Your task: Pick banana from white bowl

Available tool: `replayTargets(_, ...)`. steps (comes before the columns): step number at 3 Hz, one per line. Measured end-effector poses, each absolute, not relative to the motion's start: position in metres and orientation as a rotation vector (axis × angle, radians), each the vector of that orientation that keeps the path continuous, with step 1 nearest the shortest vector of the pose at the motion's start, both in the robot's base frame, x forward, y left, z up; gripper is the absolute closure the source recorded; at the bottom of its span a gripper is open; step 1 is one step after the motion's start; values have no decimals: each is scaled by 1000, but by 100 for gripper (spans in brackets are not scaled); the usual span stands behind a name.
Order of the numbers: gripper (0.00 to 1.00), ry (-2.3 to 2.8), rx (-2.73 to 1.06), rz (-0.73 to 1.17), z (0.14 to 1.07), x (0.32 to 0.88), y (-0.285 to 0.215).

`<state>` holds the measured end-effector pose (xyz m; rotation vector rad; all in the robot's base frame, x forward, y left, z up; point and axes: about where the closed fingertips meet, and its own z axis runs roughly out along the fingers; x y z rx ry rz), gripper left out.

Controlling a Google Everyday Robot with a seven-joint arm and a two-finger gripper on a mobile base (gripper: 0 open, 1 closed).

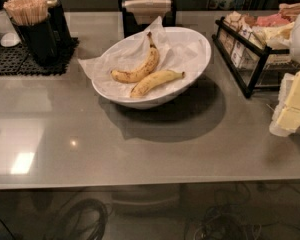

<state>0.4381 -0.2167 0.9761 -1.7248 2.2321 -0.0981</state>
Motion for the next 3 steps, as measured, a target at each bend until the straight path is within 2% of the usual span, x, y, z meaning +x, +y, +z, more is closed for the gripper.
replayTargets(2,0,2188,-1716,-88,984,447,-210)
replayTargets(3,0,2033,-1760,-13,1000,480,-178)
